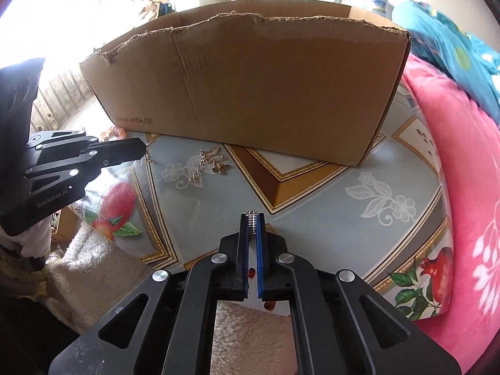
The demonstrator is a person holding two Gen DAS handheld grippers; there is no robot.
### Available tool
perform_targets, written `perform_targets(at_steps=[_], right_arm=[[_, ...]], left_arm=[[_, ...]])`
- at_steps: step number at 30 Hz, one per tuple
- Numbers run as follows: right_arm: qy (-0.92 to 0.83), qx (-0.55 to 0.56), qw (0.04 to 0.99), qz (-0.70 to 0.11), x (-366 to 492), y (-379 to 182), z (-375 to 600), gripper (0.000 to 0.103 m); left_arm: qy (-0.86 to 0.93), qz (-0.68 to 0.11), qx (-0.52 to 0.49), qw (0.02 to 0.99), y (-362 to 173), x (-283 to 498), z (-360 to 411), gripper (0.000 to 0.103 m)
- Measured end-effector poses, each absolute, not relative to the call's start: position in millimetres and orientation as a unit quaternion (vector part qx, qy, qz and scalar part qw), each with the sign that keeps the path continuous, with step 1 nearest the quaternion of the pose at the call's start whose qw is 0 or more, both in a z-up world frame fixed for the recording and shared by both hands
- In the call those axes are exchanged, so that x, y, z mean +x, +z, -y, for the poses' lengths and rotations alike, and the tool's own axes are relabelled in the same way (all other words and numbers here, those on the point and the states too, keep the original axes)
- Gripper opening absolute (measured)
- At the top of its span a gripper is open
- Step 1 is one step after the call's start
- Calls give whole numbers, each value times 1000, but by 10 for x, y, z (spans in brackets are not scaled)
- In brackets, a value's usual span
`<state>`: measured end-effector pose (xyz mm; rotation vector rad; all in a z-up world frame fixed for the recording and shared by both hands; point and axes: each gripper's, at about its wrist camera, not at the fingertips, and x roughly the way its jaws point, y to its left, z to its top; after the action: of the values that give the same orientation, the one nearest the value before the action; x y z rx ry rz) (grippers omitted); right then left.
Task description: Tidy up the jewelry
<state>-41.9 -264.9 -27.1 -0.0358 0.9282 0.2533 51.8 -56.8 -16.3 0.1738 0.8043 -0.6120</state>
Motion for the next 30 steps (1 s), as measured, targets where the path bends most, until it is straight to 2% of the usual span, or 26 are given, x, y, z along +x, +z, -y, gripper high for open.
perform_targets(at_steps=[14,16,17,18,19,23,25,26,27,28,30], right_arm=[[123,31,894,-430,-487,-121,2902,0],[147,34,887,-436,-493,-101,2903,3],[147,25,887,-437,-490,-98,2894,8],[147,14,888,-436,-490,-99,2868,17],[153,7,887,-437,-491,-108,2844,20],[156,-19,882,-444,-458,-157,2786,22],[154,-36,883,-442,-460,-171,2765,22],[151,-44,883,-442,-460,-168,2754,18],[143,-51,884,-443,-460,-170,2755,8],[136,-53,885,-443,-451,-169,2773,3],[137,-40,883,-447,-400,-164,2802,2]], left_arm=[[-292,-383,85,872,-165,512,592,0],[-292,-383,85,872,-165,510,588,0],[-292,-384,85,872,-169,511,586,0],[-292,-385,85,871,-172,512,587,0],[-291,-385,86,871,-177,512,587,0],[-291,-385,85,871,-171,505,582,0],[-291,-385,85,871,-174,506,577,0],[-291,-386,85,871,-177,507,575,0],[-291,-386,85,871,-178,508,572,0],[-292,-386,84,871,-178,508,570,0],[-292,-386,83,871,-179,512,572,0]])
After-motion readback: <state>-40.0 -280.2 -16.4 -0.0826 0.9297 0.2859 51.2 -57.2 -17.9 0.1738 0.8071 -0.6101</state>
